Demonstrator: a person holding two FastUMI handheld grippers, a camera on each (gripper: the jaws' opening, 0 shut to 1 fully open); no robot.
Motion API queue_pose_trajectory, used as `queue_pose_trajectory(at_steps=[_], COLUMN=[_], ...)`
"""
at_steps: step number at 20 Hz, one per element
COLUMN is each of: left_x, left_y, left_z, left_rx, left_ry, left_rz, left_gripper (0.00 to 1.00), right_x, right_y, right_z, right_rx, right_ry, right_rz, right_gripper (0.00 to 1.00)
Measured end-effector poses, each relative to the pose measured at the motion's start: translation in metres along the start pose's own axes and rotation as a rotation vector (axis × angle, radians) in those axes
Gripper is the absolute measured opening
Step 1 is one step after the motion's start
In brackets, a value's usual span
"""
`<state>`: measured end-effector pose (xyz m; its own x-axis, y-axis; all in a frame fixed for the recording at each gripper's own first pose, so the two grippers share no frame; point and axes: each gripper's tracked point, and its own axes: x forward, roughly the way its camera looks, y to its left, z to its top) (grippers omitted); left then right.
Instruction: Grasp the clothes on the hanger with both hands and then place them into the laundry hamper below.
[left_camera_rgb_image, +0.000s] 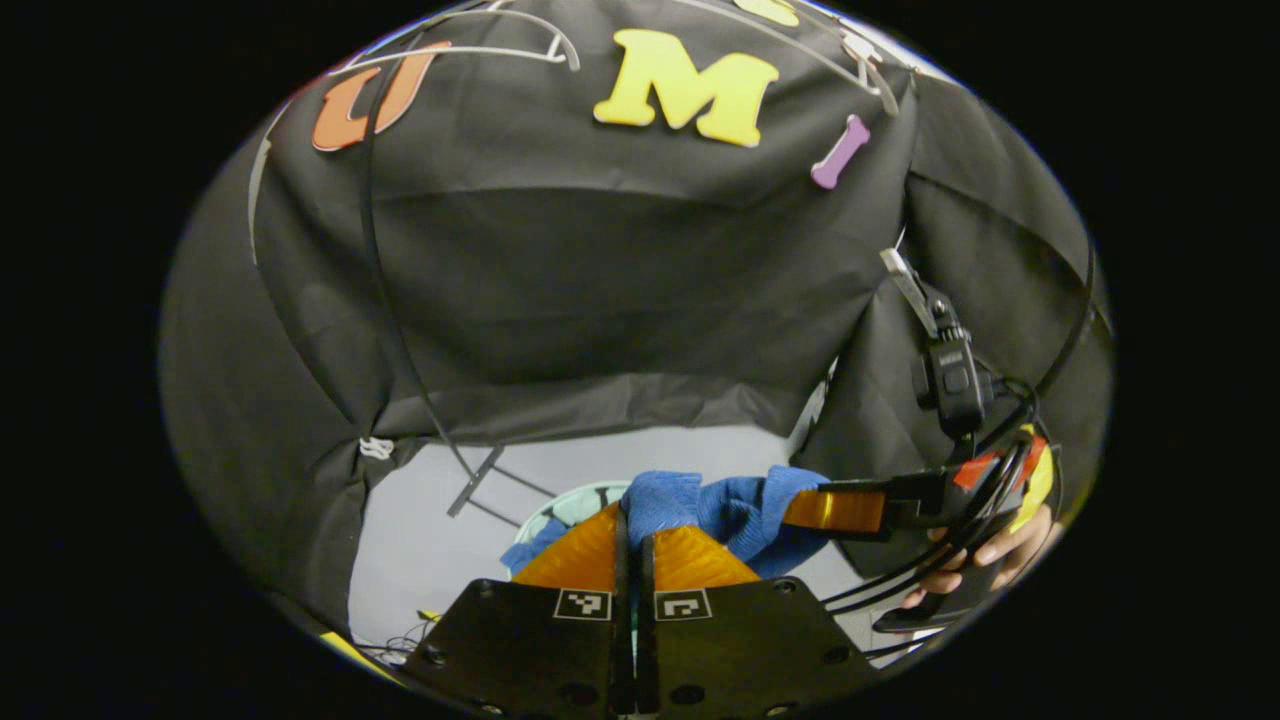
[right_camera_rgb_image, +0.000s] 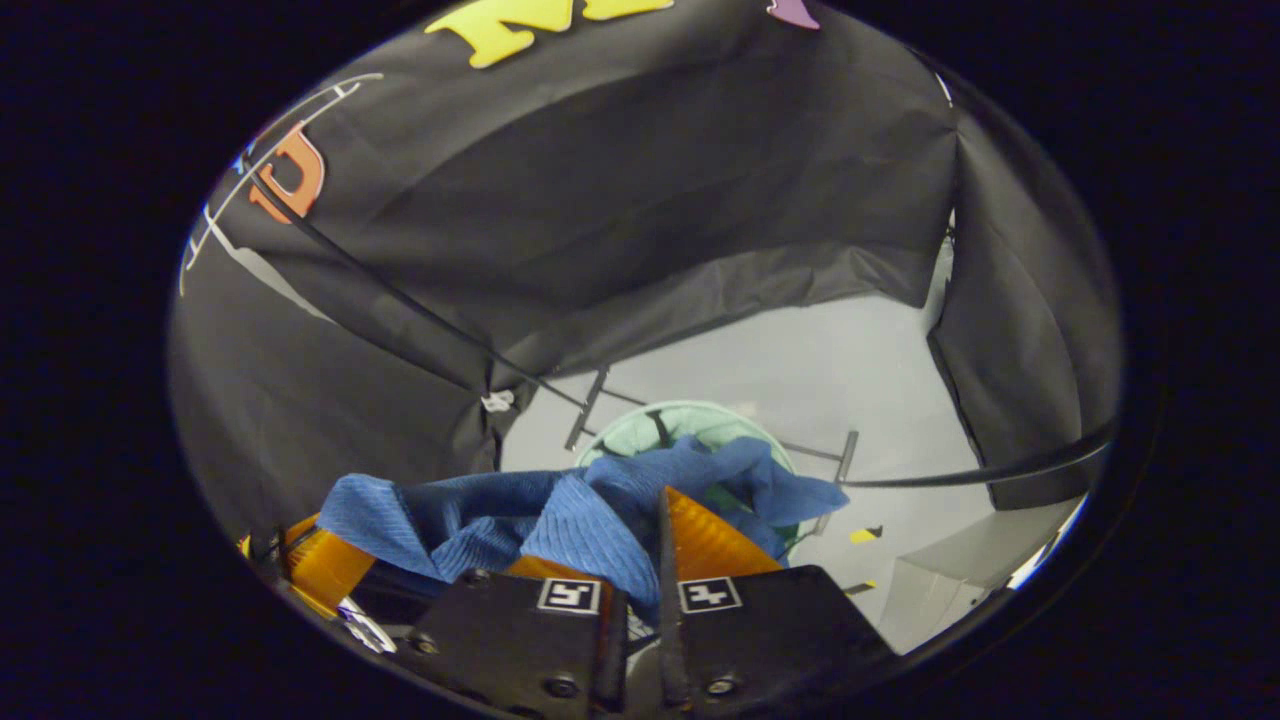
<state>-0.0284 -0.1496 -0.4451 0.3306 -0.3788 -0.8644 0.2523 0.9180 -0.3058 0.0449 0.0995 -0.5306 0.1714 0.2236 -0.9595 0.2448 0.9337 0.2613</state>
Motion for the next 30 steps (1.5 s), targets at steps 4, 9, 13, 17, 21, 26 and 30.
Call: queue_pose_trajectory(at_steps=[4,9,13,17,21,26,30], left_x=[0.002,-0.014,-0.036,-0.06,-0.087,-0.137,-0.195], left_y=[0.002,0.01,0.018,0.024,0.021,0.01,-0.005], left_z=[-0.048,-0.045,-0.035,-0.023,-0.01,0.0,0.013], left_rx=[0.023,0.039,0.053,0.084,0.092,0.08,0.061], left_ry=[0.152,0.138,0.094,0.044,-0.031,-0.137,-0.264], left_rz=[0.027,0.031,0.033,0.034,0.037,0.065,0.13], left_gripper=[0.19,0.86,0.88,0.96,0.96,0.96,0.96], right_x=[-0.006,-0.045,-0.099,-0.142,-0.19,-0.23,-0.28], right_y=[-0.004,-0.004,-0.012,-0.025,-0.033,-0.029,-0.046], right_z=[0.01,0.019,0.017,-0.001,-0.004,-0.013,-0.027], right_rx=[-0.04,-0.072,-0.016,0.044,0.032,-0.034,-0.089], right_ry=[-0.041,-0.16,-0.264,-0.354,-0.463,-0.556,-0.637], right_rz=[-0.038,-0.09,-0.094,-0.121,-0.171,-0.144,-0.118], right_gripper=[0.54,0.78,0.76,0.76,0.76,0.76,0.76])
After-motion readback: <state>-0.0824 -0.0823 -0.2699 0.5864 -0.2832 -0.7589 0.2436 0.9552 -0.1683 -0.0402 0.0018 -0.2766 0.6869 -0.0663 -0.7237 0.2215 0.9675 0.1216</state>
